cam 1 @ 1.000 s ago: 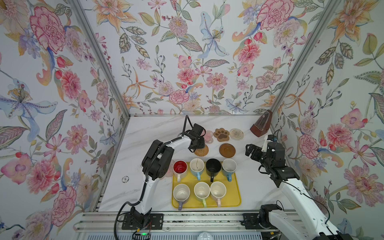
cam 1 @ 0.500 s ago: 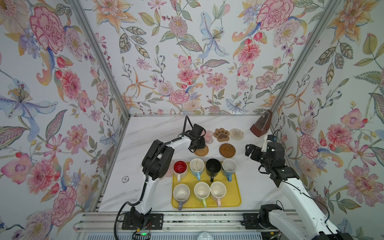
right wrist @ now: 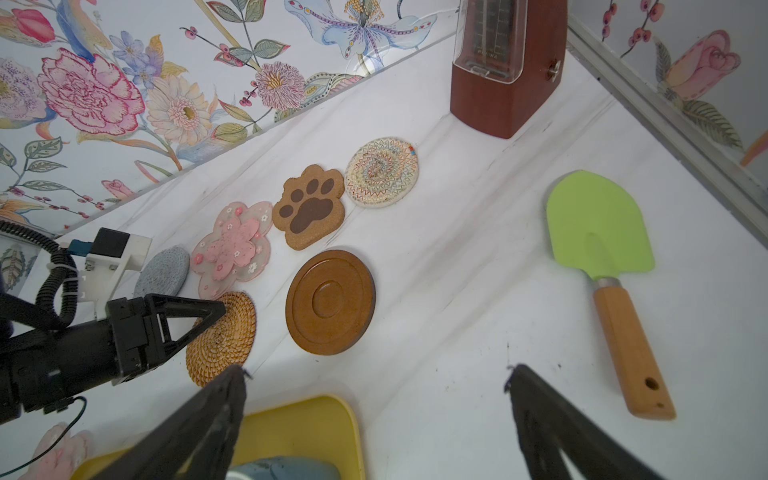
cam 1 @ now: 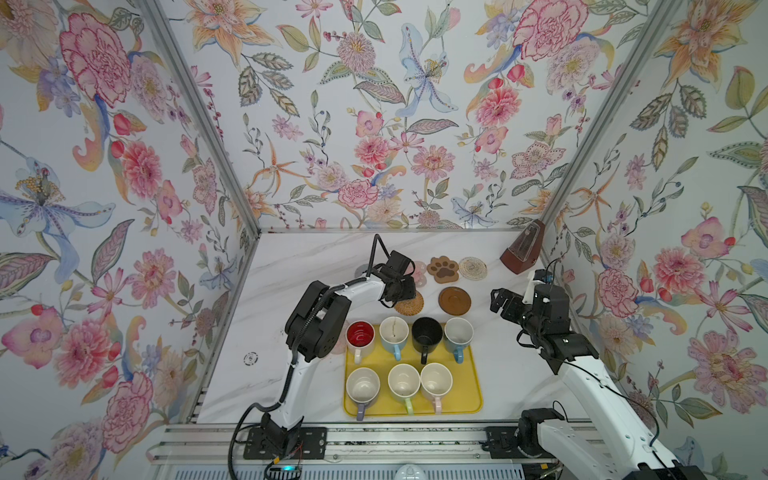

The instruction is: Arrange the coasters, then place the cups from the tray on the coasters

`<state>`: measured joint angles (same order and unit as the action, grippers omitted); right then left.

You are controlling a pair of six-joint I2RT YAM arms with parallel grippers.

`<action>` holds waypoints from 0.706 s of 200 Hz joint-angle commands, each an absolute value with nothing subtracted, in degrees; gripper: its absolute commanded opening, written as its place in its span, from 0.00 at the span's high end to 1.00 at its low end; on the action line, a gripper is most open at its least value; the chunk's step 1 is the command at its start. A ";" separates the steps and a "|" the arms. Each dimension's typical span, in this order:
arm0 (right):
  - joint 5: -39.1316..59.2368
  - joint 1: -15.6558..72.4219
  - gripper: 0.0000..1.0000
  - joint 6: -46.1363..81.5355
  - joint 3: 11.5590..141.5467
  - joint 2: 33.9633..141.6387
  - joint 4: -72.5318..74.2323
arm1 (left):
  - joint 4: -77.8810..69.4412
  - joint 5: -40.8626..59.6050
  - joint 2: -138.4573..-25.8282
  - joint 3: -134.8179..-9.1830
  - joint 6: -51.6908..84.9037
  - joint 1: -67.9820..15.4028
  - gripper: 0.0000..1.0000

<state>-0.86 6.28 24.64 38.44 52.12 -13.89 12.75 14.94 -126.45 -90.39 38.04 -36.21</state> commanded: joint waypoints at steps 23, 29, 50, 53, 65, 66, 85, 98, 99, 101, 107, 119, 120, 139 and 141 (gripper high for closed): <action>-0.61 5.95 0.01 24.15 37.35 51.26 -14.28 | 15.21 16.27 -124.39 -88.60 39.05 -37.36 0.60; -0.65 5.92 0.01 24.09 37.42 51.28 -14.31 | 15.29 15.88 -124.05 -88.68 38.95 -37.35 0.60; -0.67 5.88 0.01 24.13 37.61 50.92 -14.70 | 16.03 14.16 -122.36 -89.55 38.08 -36.97 0.59; -0.70 5.84 0.01 24.13 37.62 50.85 -14.72 | 16.03 13.87 -122.02 -89.61 37.86 -36.90 0.58; -0.86 5.88 0.01 24.06 37.79 50.57 -14.96 | 16.01 12.40 -120.17 -89.87 37.36 -36.32 0.56; -0.87 5.84 0.01 24.07 37.79 50.56 -14.95 | 16.00 12.27 -120.03 -89.89 37.23 -36.27 0.56; -0.88 5.86 0.01 24.03 37.88 50.10 -15.21 | 17.23 10.51 -116.91 -91.06 35.45 -34.85 0.54; -0.88 5.78 0.01 24.08 37.92 49.95 -15.30 | 18.56 8.73 -114.18 -91.30 34.28 -33.50 0.53; -0.83 5.79 0.01 24.04 37.90 49.89 -15.30 | 18.64 8.63 -113.91 -91.26 34.23 -33.36 0.53; -0.80 5.80 0.01 24.09 37.89 49.91 -15.29 | 18.70 8.33 -113.38 -91.13 34.09 -33.17 0.52; -0.74 5.84 0.01 24.16 37.92 49.94 -15.42 | 19.02 7.51 -111.76 -90.62 33.64 -32.47 0.51; -0.57 5.82 0.01 24.30 37.97 49.95 -15.44 | 19.37 5.74 -108.24 -88.83 32.83 -30.88 0.50; -0.59 5.81 0.01 24.32 37.97 49.98 -15.41 | 19.39 5.55 -107.77 -88.62 32.76 -30.73 0.50; -0.40 5.80 0.01 24.50 38.03 50.14 -15.09 | 20.62 2.46 -100.90 -84.27 31.51 -27.77 0.46; -0.32 5.82 0.01 24.52 38.05 50.24 -15.04 | 20.82 2.11 -100.20 -83.69 31.39 -27.42 0.45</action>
